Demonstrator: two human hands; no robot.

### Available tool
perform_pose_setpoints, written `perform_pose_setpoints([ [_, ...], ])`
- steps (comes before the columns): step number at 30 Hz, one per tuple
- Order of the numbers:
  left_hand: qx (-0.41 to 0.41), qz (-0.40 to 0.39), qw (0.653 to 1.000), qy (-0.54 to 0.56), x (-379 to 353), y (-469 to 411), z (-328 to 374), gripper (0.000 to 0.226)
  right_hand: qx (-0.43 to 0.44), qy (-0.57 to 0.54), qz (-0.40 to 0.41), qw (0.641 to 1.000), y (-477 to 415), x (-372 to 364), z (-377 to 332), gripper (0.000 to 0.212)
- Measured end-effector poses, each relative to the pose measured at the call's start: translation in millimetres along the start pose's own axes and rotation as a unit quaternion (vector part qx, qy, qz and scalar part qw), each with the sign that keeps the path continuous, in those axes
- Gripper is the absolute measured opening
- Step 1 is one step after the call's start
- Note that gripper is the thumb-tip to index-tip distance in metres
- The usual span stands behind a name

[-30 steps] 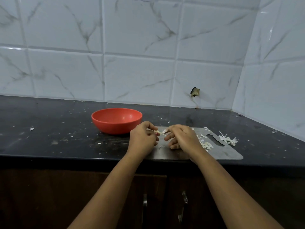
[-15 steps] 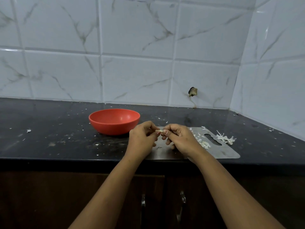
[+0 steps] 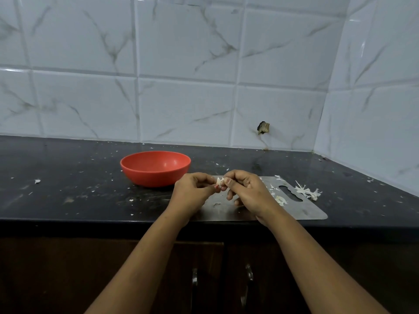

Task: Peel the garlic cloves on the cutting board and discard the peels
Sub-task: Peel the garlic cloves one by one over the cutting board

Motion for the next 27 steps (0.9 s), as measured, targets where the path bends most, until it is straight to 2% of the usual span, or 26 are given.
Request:
perform_pose_setpoints([
  [7,0.022,0.008,1.0,0.003,1,-3,-4,0.01,-0.006,-0.007,0.003,1.0,0,0,1,0.017],
  [13,0.032,0.031,0.997,0.067,6,-3,-8,0.017,-0.021,0.02,-0.009,1.0,0,-1,4,0.018],
  [17,0.042,0.041,0.991,0.121,7,-3,-9,0.014,-0.028,0.06,-0.03,0.997,0,-5,4,0.019],
  [23,0.053,0.072,0.98,0.177,12,-4,-14,0.009,-0.02,0.075,0.03,0.996,2,4,4,0.015],
  [27,0.065,0.093,0.981,0.156,14,-3,-17,0.008,-0.028,0.115,0.09,0.989,1,12,8,0.011],
])
Point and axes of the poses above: each hand's wrist, its own y-axis away from the middle knuckle, its own x-axis out of the back of the hand, z = x × y, the point moved 7 cm from there along -y, towards the middle knuckle, and after that the axes turned 10 degrees about -z, right-handed, at the moved point
